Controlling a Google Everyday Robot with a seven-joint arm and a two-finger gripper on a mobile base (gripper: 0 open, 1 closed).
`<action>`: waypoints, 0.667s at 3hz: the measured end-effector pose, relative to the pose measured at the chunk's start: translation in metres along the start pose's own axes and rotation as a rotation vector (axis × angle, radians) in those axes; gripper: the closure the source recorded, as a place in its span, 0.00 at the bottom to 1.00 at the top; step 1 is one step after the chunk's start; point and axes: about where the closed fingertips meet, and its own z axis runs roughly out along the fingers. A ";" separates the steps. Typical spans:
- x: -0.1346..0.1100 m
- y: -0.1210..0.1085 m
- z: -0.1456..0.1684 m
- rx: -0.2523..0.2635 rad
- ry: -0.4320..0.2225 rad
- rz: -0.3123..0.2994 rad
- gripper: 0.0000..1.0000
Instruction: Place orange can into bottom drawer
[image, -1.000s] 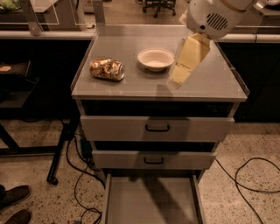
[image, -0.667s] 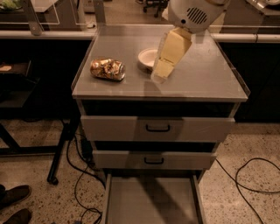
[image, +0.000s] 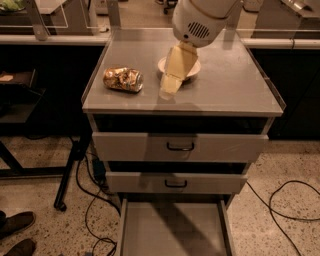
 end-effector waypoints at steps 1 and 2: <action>-0.019 -0.025 0.036 0.006 0.046 -0.026 0.00; -0.019 -0.025 0.036 0.006 0.045 -0.026 0.00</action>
Offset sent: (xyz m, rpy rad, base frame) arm 0.0318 0.0161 -0.0146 -0.0463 0.0010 -0.0050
